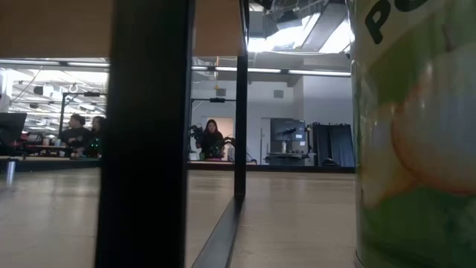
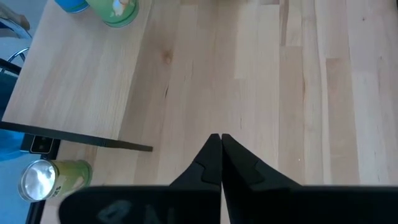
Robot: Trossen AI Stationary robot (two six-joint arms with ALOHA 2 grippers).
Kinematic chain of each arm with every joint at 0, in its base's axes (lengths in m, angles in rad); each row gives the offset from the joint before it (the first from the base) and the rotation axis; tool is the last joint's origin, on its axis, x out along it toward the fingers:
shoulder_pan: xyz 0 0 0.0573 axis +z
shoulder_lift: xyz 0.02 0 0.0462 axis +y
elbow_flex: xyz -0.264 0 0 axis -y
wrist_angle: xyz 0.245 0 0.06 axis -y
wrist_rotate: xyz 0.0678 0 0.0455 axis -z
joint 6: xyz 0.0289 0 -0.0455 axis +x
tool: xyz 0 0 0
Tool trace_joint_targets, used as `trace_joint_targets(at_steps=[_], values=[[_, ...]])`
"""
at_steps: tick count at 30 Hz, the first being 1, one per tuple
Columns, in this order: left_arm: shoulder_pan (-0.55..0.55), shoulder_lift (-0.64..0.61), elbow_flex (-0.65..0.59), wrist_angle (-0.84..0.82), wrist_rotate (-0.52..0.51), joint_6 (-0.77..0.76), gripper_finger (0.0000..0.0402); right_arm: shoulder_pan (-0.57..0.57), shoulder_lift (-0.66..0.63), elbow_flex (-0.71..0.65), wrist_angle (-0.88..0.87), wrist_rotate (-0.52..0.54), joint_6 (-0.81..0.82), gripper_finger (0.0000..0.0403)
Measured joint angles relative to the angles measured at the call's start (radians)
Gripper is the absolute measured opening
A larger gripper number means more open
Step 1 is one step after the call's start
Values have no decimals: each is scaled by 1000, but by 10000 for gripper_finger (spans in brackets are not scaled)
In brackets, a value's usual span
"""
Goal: Pick and place cans onto a shelf
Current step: Adjust the canned goods on the shelf
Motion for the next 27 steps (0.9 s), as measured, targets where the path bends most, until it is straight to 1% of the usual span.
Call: trace_joint_targets(at_steps=[6, 13, 23, 27], values=[[5, 25, -1, -21, 12, 6, 0, 9, 0, 0, -1, 0, -3, 0], [10, 43, -1, -28, 69, 16, 0, 17, 0, 0, -1, 0, -11, 0], [-2, 46, -1, -117, 72, -39, 0, 22, 0, 0, -2, 0, -5, 0], [-15, 46, -1, -113, 72, -59, 0, 22, 0, 0, -2, 0, 1, 0]])
